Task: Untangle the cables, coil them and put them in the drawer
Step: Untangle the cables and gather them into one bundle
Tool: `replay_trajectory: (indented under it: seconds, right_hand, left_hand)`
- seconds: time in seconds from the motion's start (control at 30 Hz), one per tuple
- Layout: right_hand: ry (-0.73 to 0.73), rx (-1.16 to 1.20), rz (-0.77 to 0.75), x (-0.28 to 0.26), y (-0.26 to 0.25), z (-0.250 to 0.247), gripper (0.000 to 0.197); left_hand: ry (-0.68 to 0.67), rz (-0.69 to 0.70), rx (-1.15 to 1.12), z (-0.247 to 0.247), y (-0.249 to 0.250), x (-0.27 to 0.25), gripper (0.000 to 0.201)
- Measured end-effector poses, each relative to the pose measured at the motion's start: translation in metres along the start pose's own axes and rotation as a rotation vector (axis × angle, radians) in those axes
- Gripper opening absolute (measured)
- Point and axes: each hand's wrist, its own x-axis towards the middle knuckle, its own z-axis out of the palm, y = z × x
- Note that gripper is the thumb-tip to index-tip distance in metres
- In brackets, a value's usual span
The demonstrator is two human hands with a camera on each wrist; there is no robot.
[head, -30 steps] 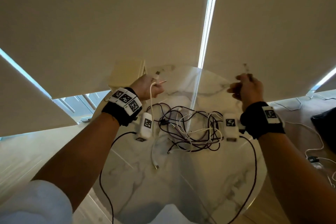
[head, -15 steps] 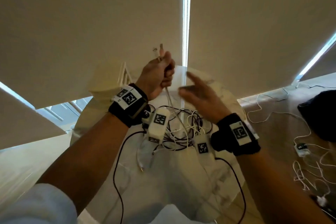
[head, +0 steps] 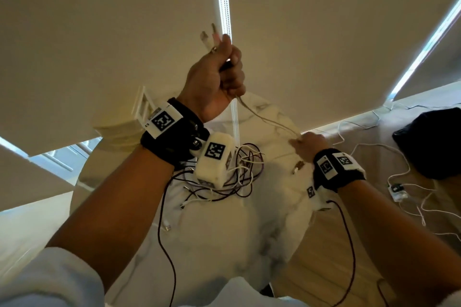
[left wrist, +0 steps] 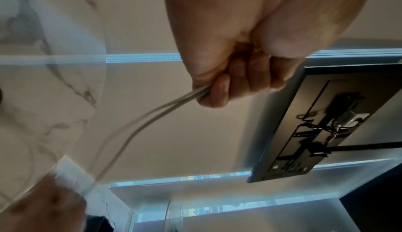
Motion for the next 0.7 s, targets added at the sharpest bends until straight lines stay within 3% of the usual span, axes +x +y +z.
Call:
replay_trajectory:
  seconds: [0.07, 0.17, 0.23, 0.3, 0.37, 0.4, 0.43, 0.53, 0.57, 0.63, 0.7]
  right_hand:
    - [0.173, 0.264, 0.118, 0.003, 0.03, -0.01, 0.048]
    - [0.428, 0.966, 0.24, 0.001, 0.054, -0.022, 0.041]
    - [0.694, 1.35, 0.256, -0.001, 0.066, -0.023, 0.041]
    - [1.015, 1.554, 0.224, -0.008, 0.077, -0.023, 0.038]
    - [1.164, 1.465, 0.243, -0.024, 0.086, -0.021, 0.026]
    - [1.11, 1.349, 0.274, -0.029, 0.091, -0.014, 0.016]
    - [0.955, 1.217, 0.284, -0.035, 0.093, -0.005, 0.008]
    - [0.208, 0.665, 0.2, -0.042, 0.102, 0.042, 0.01]
    - [0.02, 0.549, 0.154, -0.045, 0.101, 0.056, 0.011]
    - [-0.141, 0.465, 0.06, -0.048, 0.096, 0.077, 0.015]
    - [-0.087, 0.429, 0.045, -0.047, 0.087, 0.083, 0.014]
  left_hand:
    - [0.075, -0.016, 0.032, 0.0, -0.006, 0.006, 0.044]
    - [0.173, -0.061, 0.085, 0.004, -0.031, 0.013, 0.042]
    - [0.179, -0.098, 0.093, 0.01, -0.049, 0.019, 0.042]
    - [0.161, -0.138, 0.107, 0.016, -0.062, 0.023, 0.042]
    - [0.147, -0.165, 0.133, 0.02, -0.069, 0.026, 0.04]
    - [0.145, -0.173, 0.136, 0.02, -0.071, 0.026, 0.04]
    - [0.149, -0.178, 0.133, 0.019, -0.072, 0.027, 0.04]
    - [0.186, -0.174, 0.131, 0.011, -0.068, 0.026, 0.04]
    - [0.195, -0.167, 0.14, 0.007, -0.066, 0.026, 0.04]
    - [0.215, -0.152, 0.164, -0.004, -0.062, 0.023, 0.04]
    - [0.235, -0.132, 0.168, -0.017, -0.059, 0.018, 0.04]
